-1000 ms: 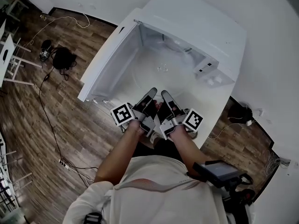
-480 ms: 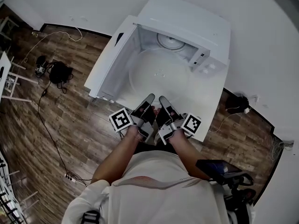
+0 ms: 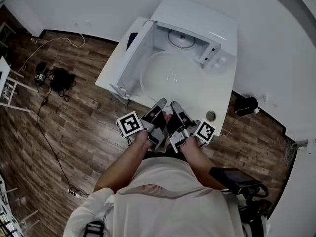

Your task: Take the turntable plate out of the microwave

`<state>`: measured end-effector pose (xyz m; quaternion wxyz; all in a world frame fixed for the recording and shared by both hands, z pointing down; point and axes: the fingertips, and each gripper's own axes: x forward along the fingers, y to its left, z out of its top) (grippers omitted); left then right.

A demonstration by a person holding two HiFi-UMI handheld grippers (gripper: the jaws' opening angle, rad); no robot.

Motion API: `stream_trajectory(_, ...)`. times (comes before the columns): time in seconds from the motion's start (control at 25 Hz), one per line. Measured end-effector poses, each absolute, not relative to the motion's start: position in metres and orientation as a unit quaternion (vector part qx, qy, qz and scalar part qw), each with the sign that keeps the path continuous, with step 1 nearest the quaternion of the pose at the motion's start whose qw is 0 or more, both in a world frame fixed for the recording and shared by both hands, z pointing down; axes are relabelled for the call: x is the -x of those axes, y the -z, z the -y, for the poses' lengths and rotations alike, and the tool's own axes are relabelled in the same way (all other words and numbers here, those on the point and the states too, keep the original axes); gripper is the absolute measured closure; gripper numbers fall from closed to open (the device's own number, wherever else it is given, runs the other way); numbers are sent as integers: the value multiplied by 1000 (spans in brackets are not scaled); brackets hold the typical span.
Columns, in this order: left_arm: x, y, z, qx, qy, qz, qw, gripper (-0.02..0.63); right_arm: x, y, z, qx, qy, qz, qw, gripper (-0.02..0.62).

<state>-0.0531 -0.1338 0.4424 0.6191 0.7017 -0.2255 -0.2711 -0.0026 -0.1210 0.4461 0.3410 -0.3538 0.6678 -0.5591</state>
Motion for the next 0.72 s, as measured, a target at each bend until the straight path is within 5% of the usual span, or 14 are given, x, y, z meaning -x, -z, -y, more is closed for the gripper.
stream_trajectory(0.72,21,-404,91,-708,271,215,615,554,-26,-415,78,343,561,-666,351,552)
